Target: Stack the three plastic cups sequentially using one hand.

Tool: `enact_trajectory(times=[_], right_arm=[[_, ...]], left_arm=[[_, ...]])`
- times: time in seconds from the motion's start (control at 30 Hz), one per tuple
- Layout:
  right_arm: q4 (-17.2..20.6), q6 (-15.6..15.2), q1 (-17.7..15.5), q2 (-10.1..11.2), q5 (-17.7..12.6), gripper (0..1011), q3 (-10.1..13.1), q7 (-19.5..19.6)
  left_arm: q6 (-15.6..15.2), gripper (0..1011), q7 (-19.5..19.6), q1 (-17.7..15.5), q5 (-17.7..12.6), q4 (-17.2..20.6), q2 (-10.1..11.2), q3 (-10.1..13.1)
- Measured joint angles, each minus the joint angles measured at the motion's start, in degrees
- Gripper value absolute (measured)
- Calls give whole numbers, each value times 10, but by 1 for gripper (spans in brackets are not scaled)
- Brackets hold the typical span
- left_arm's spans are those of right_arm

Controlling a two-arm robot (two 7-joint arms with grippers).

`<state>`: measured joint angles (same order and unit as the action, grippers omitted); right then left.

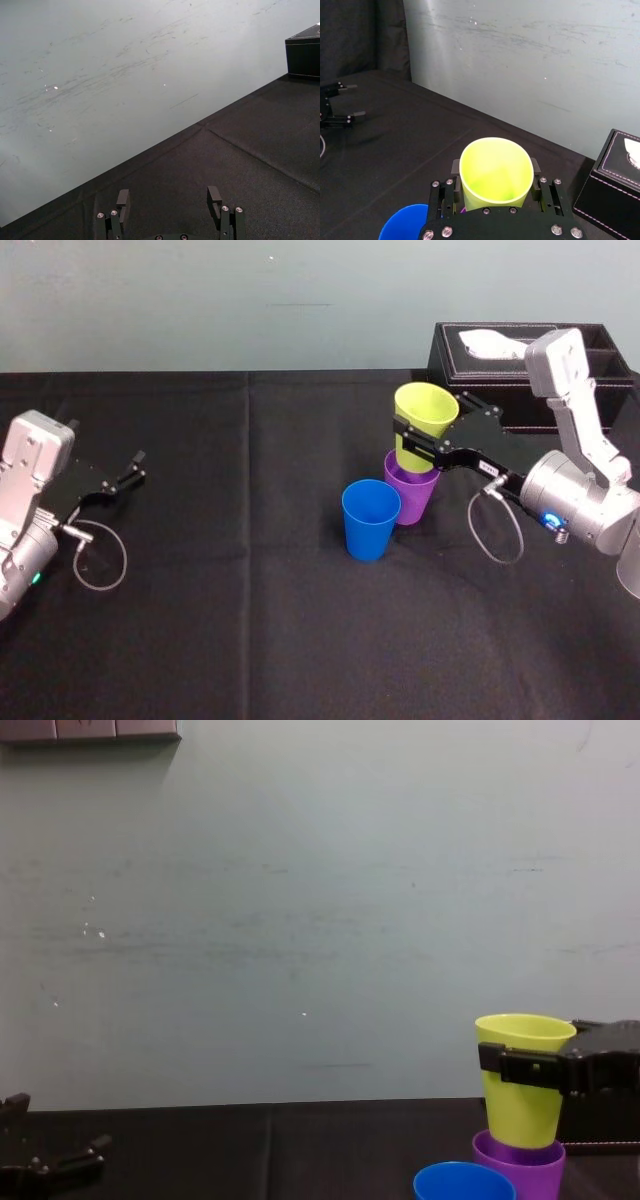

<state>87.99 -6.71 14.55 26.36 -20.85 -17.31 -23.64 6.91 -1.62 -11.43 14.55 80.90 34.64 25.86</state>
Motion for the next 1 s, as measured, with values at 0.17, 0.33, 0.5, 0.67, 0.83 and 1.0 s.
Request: enact_trajectory(times=[0.17,0.33,0.5,0.67,0.83,1.0], right_arm=[[-12,6,4,-2,0,743,-4,-1],[-25,12,7,-5,0,744,-9,-3],[-34,18,10,-7,2,744,-13,-6],[-51,27,13,-10,6,743,-18,-8],[-60,33,14,-12,7,744,-22,-12],[-68,39,14,-12,9,744,-23,-16]], left_arm=[[0,1011,0,0,0,0,0,0],[0,1011,0,0,0,0,0,0],[0,1011,0,0,0,0,0,0],[0,1011,0,0,0,0,0,0],[0,1011,0,0,0,0,0,0],[0,1011,0,0,0,0,0,0]])
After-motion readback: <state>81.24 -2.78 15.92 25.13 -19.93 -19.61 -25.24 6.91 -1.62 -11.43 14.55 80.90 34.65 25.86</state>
